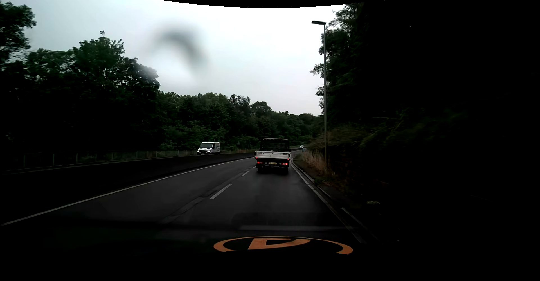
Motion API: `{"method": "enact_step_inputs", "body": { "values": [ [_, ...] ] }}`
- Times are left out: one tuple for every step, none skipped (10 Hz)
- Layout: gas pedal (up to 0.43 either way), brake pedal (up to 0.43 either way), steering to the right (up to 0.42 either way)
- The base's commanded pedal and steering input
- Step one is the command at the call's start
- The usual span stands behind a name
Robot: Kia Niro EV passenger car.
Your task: Follow the waypoints while adhering to traffic rules and regulations
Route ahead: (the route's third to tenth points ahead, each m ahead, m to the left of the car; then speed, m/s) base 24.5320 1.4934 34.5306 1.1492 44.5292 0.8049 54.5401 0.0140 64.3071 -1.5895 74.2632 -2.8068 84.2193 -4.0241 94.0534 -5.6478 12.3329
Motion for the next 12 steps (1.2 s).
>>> {"method": "enact_step_inputs", "body": {
  "values": [
    [0.039, 0.0, 0.001],
    [0.039, 0.0, 0.001],
    [0.047, 0.0, 0.001],
    [0.059, 0.0, 0.001],
    [0.067, 0.0, 0.001],
    [0.079, 0.0, 0.001],
    [0.079, 0.0, 0.001],
    [0.079, 0.0, 0.001],
    [0.087, 0.0, 0.0],
    [0.098, 0.0, 0.001],
    [0.098, 0.0, 0.003],
    [0.098, 0.0, 0.003]
  ]
}}
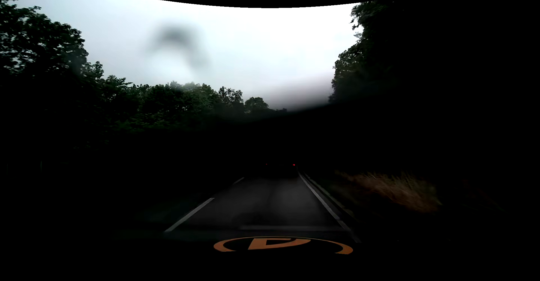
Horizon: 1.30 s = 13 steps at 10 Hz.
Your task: Follow the waypoints while adhering to traffic rules and regulations
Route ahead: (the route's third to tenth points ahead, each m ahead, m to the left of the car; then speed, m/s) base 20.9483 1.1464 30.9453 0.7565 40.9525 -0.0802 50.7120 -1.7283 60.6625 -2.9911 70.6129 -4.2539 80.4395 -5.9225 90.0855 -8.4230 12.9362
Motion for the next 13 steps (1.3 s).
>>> {"method": "enact_step_inputs", "body": {
  "values": [
    [0.098, 0.0, 0.004],
    [0.098, 0.0, 0.004],
    [0.098, 0.0, 0.004],
    [0.098, 0.0, 0.004],
    [0.098, 0.0, 0.004],
    [0.098, 0.0, 0.006],
    [0.098, 0.0, 0.012],
    [0.098, 0.0, 0.016],
    [0.098, 0.0, 0.018],
    [0.098, 0.0, 0.018],
    [0.098, 0.0, 0.018],
    [0.087, 0.0, 0.018],
    [0.079, 0.0, 0.02]
  ]
}}
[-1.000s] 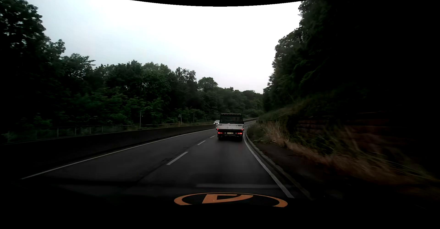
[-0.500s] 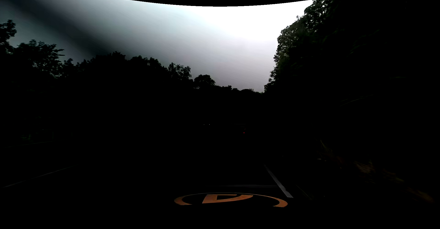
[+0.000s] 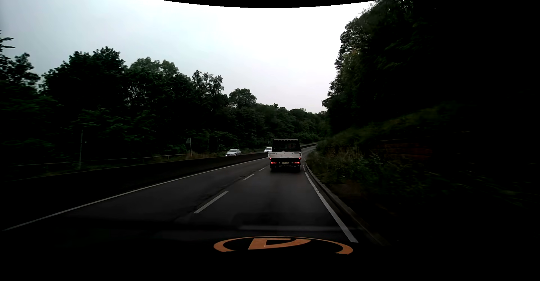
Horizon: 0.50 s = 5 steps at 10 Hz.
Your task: Follow the waypoints while adhering to traffic rules and regulations
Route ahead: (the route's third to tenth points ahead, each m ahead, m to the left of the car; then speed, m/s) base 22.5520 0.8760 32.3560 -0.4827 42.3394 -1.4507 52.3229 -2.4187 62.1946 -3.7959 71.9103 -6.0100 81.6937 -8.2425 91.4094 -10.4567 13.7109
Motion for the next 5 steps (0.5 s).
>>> {"method": "enact_step_inputs", "body": {
  "values": [
    [0.079, 0.0, 0.02],
    [0.067, 0.0, 0.02],
    [0.067, 0.0, 0.02],
    [0.079, 0.0, 0.02],
    [0.079, 0.0, 0.018]
  ]
}}
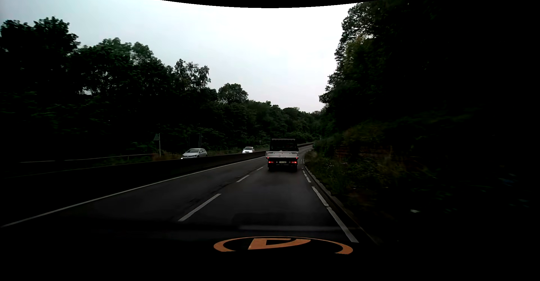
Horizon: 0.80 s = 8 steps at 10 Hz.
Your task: Follow the waypoints while adhering to traffic rules and regulations
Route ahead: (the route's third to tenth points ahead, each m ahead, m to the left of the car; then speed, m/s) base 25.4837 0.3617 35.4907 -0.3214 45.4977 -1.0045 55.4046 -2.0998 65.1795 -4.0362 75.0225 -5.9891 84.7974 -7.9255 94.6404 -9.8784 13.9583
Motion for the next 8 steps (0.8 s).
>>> {"method": "enact_step_inputs", "body": {
  "values": [
    [0.079, 0.0, 0.016],
    [0.079, 0.0, 0.017],
    [0.079, 0.0, 0.017],
    [0.079, 0.0, 0.017],
    [0.079, 0.0, 0.016],
    [0.079, 0.0, 0.016],
    [0.067, 0.0, 0.016],
    [0.067, 0.0, 0.016]
  ]
}}
